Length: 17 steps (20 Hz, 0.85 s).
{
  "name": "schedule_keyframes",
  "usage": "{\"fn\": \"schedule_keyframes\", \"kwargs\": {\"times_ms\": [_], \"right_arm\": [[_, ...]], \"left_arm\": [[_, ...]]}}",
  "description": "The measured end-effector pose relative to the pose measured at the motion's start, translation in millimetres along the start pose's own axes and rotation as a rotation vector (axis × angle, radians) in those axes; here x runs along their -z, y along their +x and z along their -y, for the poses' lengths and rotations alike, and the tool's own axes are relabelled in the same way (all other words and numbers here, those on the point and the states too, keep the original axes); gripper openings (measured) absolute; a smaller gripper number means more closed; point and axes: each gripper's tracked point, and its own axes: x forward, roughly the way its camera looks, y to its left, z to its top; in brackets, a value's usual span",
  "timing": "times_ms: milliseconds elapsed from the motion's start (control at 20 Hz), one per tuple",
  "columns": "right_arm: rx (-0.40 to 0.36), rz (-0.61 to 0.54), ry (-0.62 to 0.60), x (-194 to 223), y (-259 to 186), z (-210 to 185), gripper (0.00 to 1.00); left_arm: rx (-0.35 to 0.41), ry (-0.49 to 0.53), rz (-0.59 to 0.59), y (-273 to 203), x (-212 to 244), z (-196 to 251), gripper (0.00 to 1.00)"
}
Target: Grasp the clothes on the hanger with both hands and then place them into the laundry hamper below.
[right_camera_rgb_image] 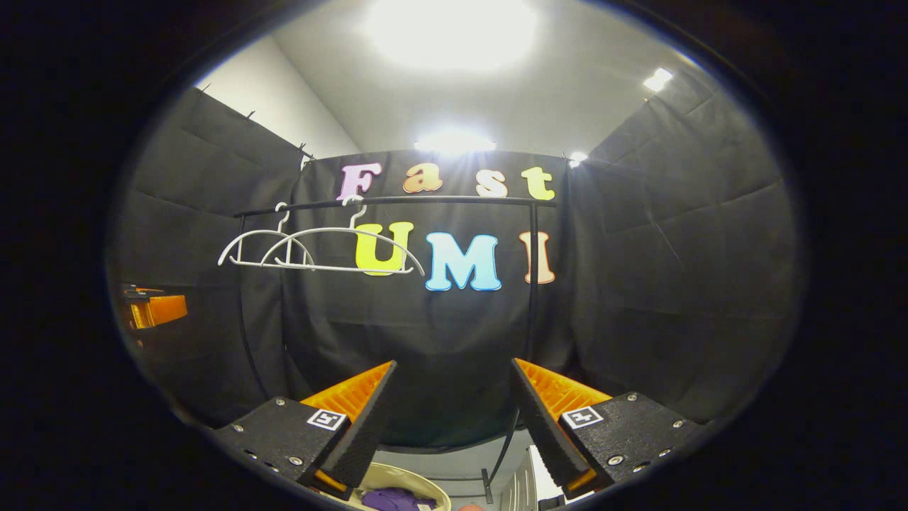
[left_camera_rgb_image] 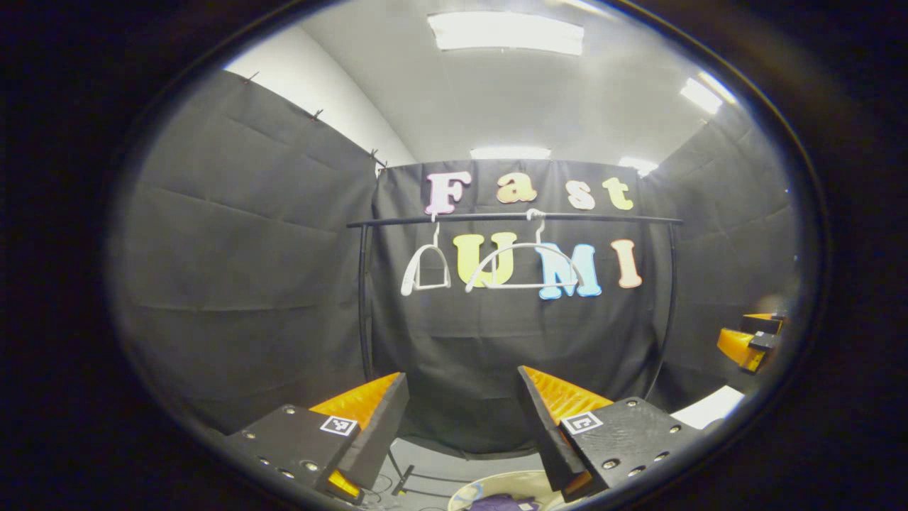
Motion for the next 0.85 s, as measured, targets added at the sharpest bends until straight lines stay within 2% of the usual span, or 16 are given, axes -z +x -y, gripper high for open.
{"fn": "schedule_keyframes", "kwargs": {"times_ms": [200,700,850], "right_arm": [[0.026,0.016,0.018,-7,2,9,0.95],[0.046,0.023,0.035,-11,1,15,0.94],[0.048,0.023,0.034,-9,0,14,0.94]], "left_arm": [[0.003,-0.010,0.019,-7,0,7,0.94],[-0.021,-0.020,0.001,-14,9,-1,0.82],[-0.026,-0.018,0.008,-12,6,-3,0.82]]}}
